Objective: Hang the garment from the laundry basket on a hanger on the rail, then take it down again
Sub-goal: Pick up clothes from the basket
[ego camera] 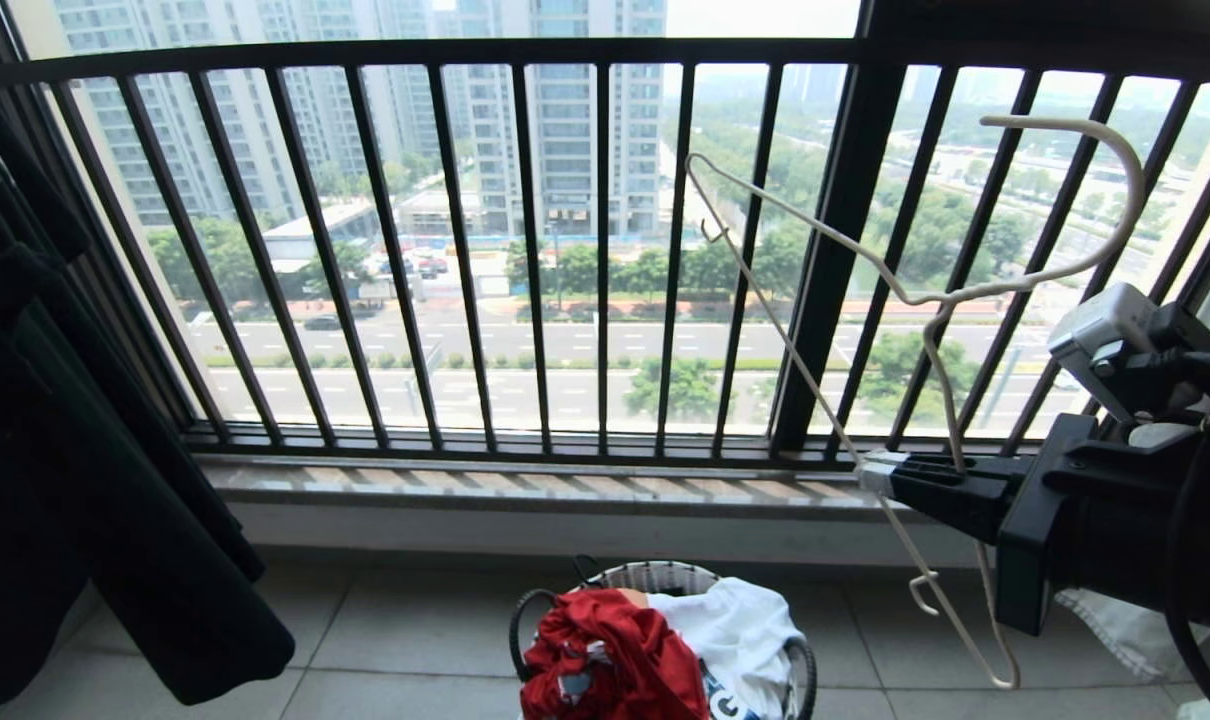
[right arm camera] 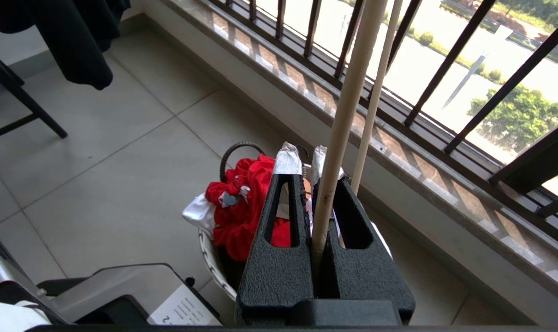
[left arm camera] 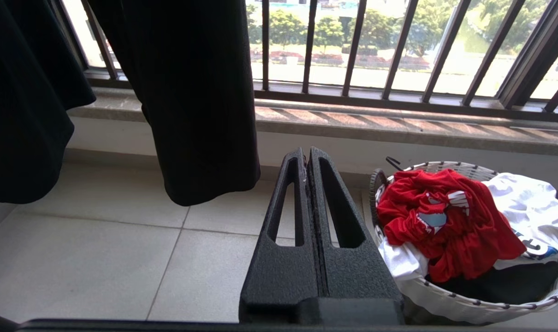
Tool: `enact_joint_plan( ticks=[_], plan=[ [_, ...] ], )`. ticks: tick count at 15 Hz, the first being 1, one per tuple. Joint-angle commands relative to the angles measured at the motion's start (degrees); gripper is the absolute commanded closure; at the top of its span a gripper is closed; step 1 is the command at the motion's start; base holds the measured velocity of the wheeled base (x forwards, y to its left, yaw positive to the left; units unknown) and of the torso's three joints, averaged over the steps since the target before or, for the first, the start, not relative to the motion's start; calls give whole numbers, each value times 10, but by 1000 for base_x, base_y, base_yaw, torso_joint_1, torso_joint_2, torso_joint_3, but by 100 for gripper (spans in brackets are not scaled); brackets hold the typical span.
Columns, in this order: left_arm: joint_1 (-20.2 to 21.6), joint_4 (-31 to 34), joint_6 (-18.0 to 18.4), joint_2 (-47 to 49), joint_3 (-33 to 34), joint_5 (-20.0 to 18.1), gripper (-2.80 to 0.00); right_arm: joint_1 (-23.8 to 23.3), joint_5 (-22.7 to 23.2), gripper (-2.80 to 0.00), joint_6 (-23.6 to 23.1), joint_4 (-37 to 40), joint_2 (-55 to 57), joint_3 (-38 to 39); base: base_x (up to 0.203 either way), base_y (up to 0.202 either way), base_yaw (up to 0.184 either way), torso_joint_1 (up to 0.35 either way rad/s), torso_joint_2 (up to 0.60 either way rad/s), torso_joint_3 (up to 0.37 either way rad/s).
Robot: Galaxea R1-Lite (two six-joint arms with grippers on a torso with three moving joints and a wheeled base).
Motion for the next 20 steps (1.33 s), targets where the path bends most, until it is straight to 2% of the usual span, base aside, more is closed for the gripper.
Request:
enact_joint_plan(
  ticks=[1, 12, 18, 20],
  plan=[
    [0, 0, 0, 1, 1, 0, 0, -12, 0, 0, 0, -1, -4, -3, 0, 0, 0, -37, 168, 110],
    [0, 0, 0, 1, 0, 0, 0, -28, 2, 0, 1, -1, -2, -8, 0, 0, 0, -4, 17, 13],
    [0, -1, -1, 0, 1, 1, 0, -66, 2, 0, -11, 0, 0, -1, 0, 0, 0, 0, 0, 0],
    [0, -1, -20, 1, 0, 20, 0, -80, 2, 0, -27, 0, -1, 4, 0, 0, 0, -1, 6, -38]
  ],
)
